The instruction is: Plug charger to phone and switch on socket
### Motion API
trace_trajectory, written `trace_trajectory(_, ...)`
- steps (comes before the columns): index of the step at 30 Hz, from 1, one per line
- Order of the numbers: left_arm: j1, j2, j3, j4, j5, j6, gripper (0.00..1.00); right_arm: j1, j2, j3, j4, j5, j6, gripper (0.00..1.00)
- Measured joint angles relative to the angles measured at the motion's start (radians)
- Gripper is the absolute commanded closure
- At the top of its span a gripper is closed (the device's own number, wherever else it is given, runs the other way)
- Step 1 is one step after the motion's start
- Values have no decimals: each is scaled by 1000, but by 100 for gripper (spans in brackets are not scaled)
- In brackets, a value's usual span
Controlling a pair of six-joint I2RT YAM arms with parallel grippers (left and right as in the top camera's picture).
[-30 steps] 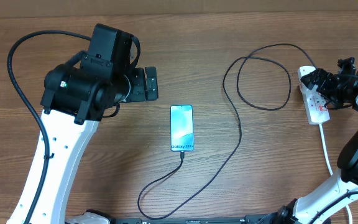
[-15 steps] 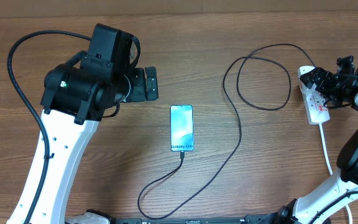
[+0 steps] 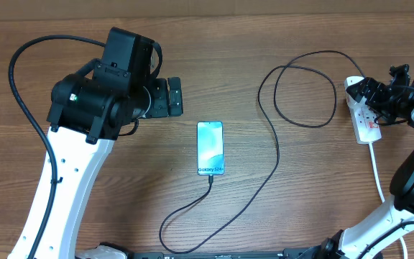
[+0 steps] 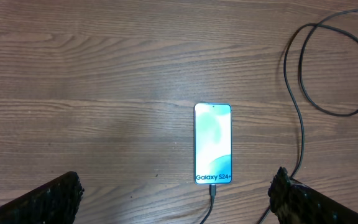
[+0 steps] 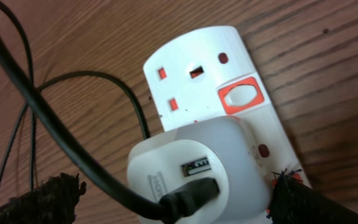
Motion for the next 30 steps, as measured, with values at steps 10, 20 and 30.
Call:
trace_trajectory(10,0,0,0,0,0,0,1,-4,0,2,-15,-35,0,0)
trace_trajectory(20,0,0,0,0,0,0,1,3,0,28,-89,-19,72,0)
trace_trajectory(30,0,0,0,0,0,0,1,15,-18,170,-308,184,214,0)
